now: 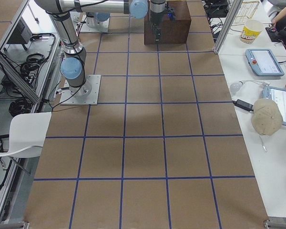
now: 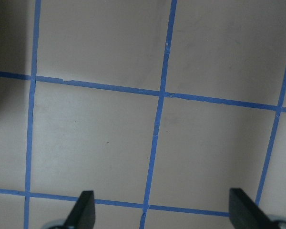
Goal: Open drawer and put corn inside
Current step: 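Lower the left gripper over the corn cob and grasp it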
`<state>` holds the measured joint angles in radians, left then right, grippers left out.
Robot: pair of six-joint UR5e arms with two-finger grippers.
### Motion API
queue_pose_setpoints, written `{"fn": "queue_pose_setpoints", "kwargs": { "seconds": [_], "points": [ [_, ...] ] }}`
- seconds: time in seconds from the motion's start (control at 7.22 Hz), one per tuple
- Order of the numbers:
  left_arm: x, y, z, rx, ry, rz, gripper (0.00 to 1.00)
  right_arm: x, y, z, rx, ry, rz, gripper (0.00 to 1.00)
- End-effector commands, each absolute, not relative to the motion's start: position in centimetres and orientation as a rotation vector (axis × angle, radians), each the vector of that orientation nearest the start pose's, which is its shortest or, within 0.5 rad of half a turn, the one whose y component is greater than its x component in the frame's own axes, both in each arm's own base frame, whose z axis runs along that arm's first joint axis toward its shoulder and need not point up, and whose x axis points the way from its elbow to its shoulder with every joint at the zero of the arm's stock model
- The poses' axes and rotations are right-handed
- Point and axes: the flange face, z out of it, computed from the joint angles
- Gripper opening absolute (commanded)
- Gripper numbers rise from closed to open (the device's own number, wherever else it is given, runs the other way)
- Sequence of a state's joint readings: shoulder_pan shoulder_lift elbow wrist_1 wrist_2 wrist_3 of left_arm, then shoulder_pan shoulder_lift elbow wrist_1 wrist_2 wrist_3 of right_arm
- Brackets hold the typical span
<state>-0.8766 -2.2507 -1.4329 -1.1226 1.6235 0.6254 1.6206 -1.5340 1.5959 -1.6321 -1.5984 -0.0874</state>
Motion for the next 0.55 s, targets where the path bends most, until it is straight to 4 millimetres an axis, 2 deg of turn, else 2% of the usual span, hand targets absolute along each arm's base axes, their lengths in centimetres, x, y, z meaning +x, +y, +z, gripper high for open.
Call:
{"fn": "queue_pose_setpoints", "kwargs": {
  "seconds": [0.0, 0.14, 0.42],
  "points": [
    [33.1, -62.3, 19.1, -0.066, 3.146, 0.159, 0.06, 15.6, -50.0, 46.4, -0.219, 3.162, 0.001, 1.0],
    [33.0, -62.4, 19.7, -0.062, 3.139, 0.15, 0.0, 15.6, -50.0, 46.4, -0.219, 3.162, 0.001, 1.0],
    [32.7, -63.2, 22.9, -0.044, 3.116, 0.097, 0.0, 15.6, -50.0, 46.4, -0.219, 3.162, 0.001, 1.0]
  ]
}}
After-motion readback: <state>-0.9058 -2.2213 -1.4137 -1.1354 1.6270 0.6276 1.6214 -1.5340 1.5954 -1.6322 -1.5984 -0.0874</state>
